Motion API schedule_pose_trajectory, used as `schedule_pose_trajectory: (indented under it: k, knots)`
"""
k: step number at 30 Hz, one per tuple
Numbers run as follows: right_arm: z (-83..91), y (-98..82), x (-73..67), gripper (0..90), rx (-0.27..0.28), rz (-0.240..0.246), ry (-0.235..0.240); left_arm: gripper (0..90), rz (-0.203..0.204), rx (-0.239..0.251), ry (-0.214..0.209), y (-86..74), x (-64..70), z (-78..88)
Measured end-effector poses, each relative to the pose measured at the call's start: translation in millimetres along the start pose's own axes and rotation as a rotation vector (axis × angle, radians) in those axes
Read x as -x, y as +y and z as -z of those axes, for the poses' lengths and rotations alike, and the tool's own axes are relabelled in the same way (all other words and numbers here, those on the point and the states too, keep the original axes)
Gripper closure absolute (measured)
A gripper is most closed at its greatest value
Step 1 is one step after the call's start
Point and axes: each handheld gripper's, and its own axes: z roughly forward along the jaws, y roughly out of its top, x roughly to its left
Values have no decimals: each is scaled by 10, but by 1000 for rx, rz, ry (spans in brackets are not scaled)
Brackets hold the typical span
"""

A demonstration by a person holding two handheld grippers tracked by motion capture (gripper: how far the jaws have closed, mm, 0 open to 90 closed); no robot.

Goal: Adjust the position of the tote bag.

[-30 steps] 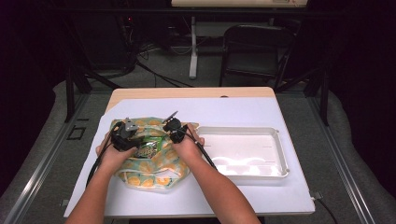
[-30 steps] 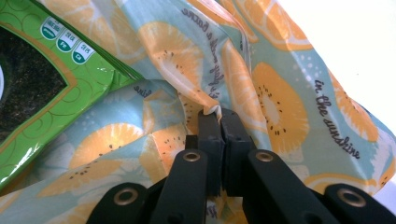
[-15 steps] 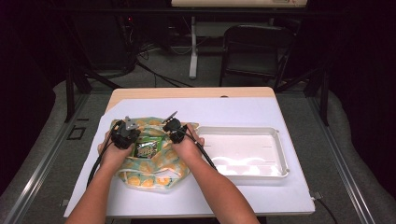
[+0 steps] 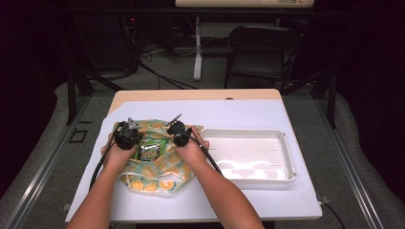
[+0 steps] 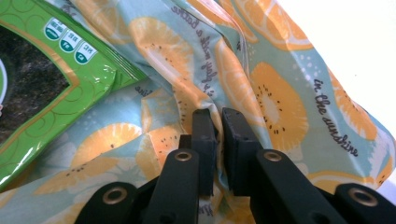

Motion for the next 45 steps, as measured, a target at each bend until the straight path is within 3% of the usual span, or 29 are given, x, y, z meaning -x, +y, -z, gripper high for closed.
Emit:
schedule_pose_trajectory:
  k: [4,5,11,13,18,21,25,29,37,45]
  knots:
    - [15,-24,-8,810,40,-22,23,900,15,-1,-7,-10,-21,-9]
    - [35,-22,0,803,27,-9,27,900,16,-3,-8,-9,-20,-9]
    - [181,-41,-12,740,101,-6,67,900,31,-2,-12,-13,-41,-2]
    - [227,-50,-23,716,142,-27,76,900,30,-2,-10,-12,-39,-2]
    - [367,-24,-37,697,222,-8,96,900,29,-2,-10,-9,-31,-4]
    - [376,-10,-85,779,207,52,65,900,28,-1,-9,-10,-33,-2]
    - [312,-31,-113,890,163,70,57,900,29,1,-8,-11,-36,-4]
    - [262,-46,-128,900,117,110,46,900,31,-4,-6,-14,-36,-10]
    - [145,-67,-72,900,32,85,35,900,24,-2,3,-14,-24,-23]
    - [73,-75,-44,900,-4,61,32,900,28,-6,-10,-19,-32,-29]
